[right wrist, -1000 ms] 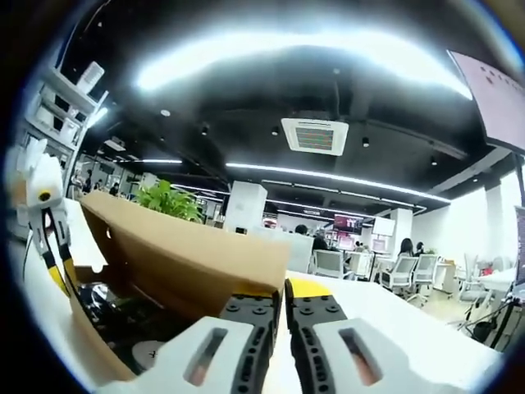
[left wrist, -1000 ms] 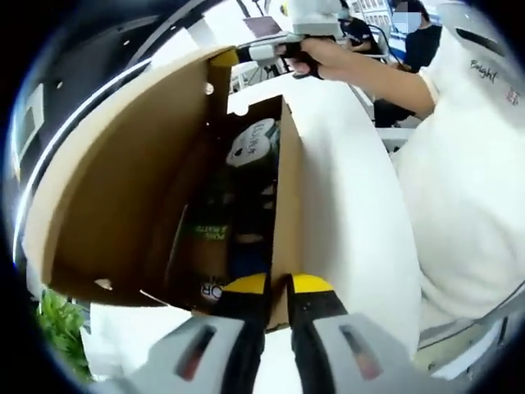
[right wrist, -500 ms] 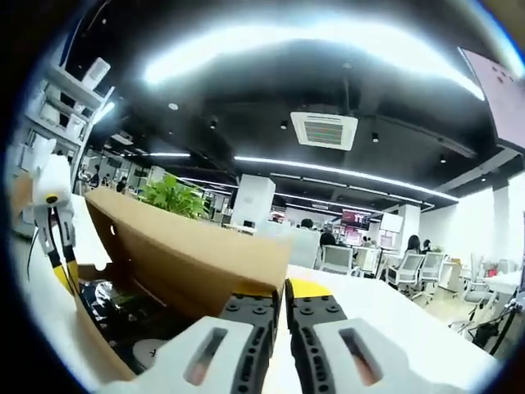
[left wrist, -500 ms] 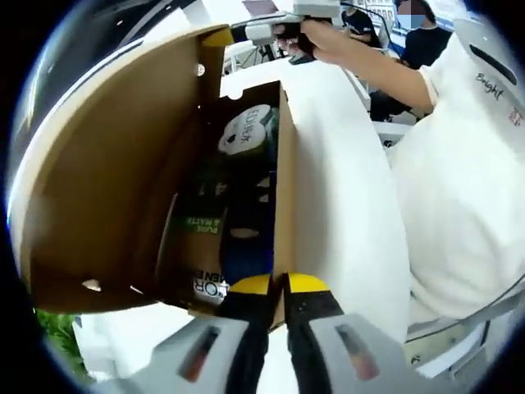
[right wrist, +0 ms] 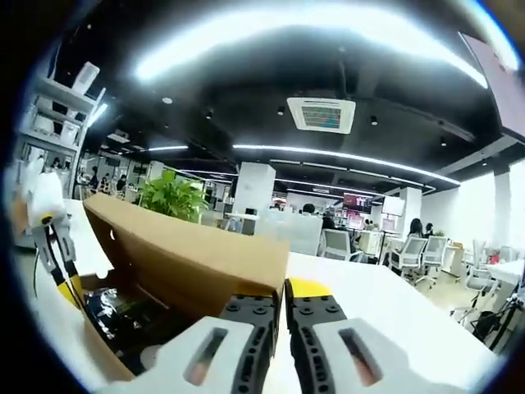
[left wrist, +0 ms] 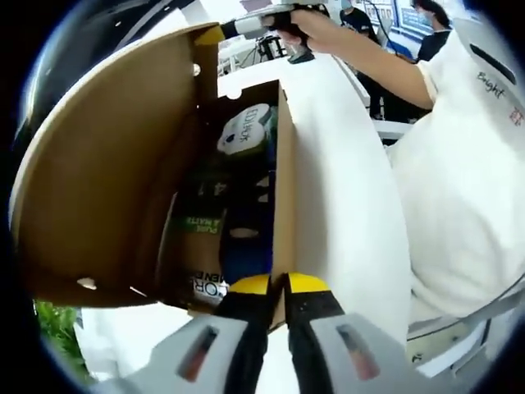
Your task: Operate the shoe box by opening the lid, removing the specified soft item, and placing it in the target area until the item is outside and the box remains undamaged.
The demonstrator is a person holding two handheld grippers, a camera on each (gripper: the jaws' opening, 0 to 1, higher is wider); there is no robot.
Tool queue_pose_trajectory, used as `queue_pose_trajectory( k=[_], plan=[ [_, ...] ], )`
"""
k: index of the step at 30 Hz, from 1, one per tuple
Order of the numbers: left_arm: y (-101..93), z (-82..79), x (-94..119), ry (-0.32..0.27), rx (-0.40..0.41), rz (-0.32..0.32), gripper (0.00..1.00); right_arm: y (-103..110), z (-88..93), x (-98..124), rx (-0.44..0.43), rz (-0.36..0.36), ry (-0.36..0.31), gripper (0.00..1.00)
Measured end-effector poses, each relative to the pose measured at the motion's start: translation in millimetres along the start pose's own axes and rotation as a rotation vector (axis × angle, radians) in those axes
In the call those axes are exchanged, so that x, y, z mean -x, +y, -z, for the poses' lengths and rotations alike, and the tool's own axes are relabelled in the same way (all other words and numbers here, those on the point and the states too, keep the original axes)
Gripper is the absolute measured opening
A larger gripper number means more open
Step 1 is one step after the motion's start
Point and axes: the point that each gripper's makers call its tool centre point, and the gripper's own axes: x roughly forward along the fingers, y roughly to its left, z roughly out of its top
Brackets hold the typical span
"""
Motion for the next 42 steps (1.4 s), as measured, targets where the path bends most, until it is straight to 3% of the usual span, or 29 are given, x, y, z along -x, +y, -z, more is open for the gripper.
queue_pose_trajectory(
  k=[3,5,7,13,19,24,30,31,34,37,42],
  plan=[
    [-2.8,-1.1,1,-0.036,-0.074,0.003,0.05,-2,-1.8,-3,0.02,0.005,-0.007,0.02],
    [-4.7,0.1,2,-0.046,-0.082,0.011,0.04,-6,-6.6,-6,0.111,0.012,-0.037,0.02],
    [-2.9,-0.6,1,-0.038,-0.03,0.024,0.04,-4,-5.6,-7,0.006,-0.003,-0.029,0.02],
    [-4.0,0.0,2,-0.039,-0.04,0.017,0.04,-4,-8.4,-10,-0.009,0.017,-0.068,0.01],
    [-4.4,-0.5,2,-0.044,-0.051,0.006,0.04,-5,-12.7,-19,0.153,0.02,-0.047,0.02],
    [-3.7,0.0,2,-0.048,-0.049,0.004,0.05,-6,-13.3,-26,0.162,-0.011,-0.001,0.02],
    [-4.6,-0.4,2,-0.049,-0.039,0.007,0.04,-10,-12.8,-32,0.094,-0.025,0.006,0.01],
    [-3.8,-0.1,1,-0.05,-0.042,0.006,0.04,-10,-12.9,-32,0.015,-0.028,-0.01,0.01],
    [-4.1,-0.3,2,-0.057,-0.05,0.004,0.04,-12,-12.6,-33,-0.044,-0.041,-0.03,0.01],
    [-3.7,-0.4,2,-0.058,-0.054,0.003,0.04,-11,-13.9,-35,-0.019,-0.034,-0.006,0.0],
    [-2.3,-0.9,1,-0.061,-0.049,0.015,0.04,-7,-15.2,-42,0.143,-0.038,0.066,0.01]
  ],
)
